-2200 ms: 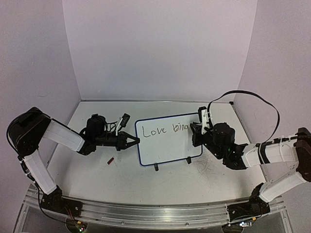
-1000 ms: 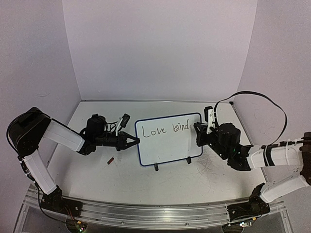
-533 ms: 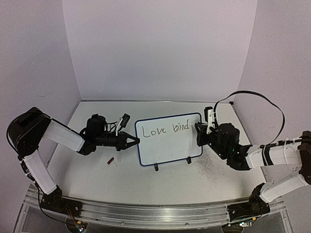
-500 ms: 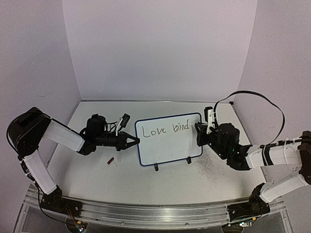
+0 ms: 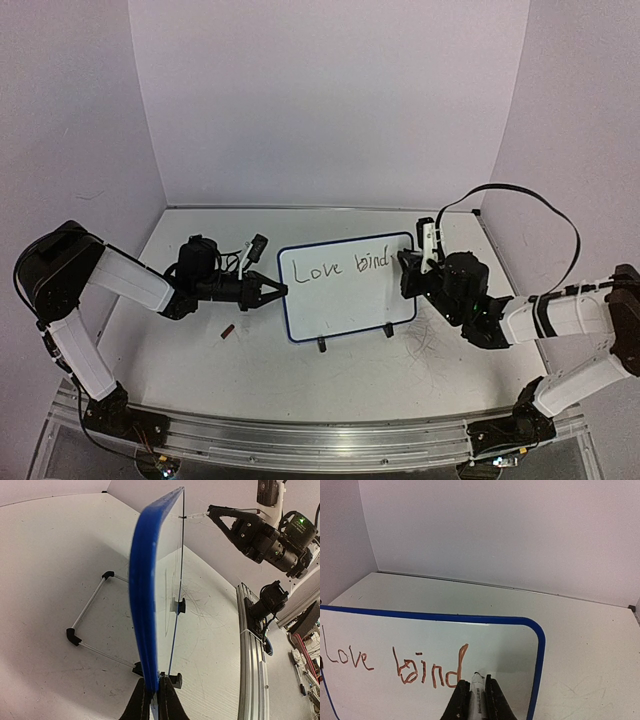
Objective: Write a sentence on the whiteboard
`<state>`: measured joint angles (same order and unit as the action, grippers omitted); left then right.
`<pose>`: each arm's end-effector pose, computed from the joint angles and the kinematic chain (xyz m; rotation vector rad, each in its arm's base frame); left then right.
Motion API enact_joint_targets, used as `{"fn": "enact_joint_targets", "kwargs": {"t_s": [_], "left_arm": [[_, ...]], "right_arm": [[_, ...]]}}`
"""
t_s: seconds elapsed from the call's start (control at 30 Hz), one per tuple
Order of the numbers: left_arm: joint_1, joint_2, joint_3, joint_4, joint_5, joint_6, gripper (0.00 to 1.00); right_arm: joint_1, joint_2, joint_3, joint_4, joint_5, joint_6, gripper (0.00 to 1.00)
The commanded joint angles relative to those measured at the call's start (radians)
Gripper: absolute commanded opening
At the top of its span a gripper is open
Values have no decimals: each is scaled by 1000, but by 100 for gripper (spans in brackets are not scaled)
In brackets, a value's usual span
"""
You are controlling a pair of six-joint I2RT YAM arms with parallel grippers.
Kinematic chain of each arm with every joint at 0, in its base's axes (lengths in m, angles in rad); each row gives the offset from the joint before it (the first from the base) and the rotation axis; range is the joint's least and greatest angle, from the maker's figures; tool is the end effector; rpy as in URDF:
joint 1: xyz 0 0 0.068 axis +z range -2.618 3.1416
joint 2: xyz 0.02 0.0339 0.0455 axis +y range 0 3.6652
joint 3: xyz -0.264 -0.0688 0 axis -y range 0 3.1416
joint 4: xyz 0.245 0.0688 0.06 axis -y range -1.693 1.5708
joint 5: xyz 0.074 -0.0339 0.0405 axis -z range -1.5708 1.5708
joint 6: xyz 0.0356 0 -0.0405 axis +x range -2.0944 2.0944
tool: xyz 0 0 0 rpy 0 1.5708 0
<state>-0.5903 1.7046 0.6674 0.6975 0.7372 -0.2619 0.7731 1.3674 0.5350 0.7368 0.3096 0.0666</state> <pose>0.2576 -0.2014 0.1613 0.8465 1.8415 -1.2591 0.2104 0.1901 0.2210 -0.3532 1.6380 0.3781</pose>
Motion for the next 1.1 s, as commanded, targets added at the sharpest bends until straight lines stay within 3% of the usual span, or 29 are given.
{"fn": "enact_joint_targets", "kwargs": {"t_s": [0.0, 1.07], "left_arm": [[4, -12, 32, -15, -45, 45, 0], [4, -18, 31, -21, -51, 50, 0]], "right_arm": [[-5, 20, 36, 26, -24, -1, 0], [-1, -33, -34, -48, 69, 53, 0]]}}
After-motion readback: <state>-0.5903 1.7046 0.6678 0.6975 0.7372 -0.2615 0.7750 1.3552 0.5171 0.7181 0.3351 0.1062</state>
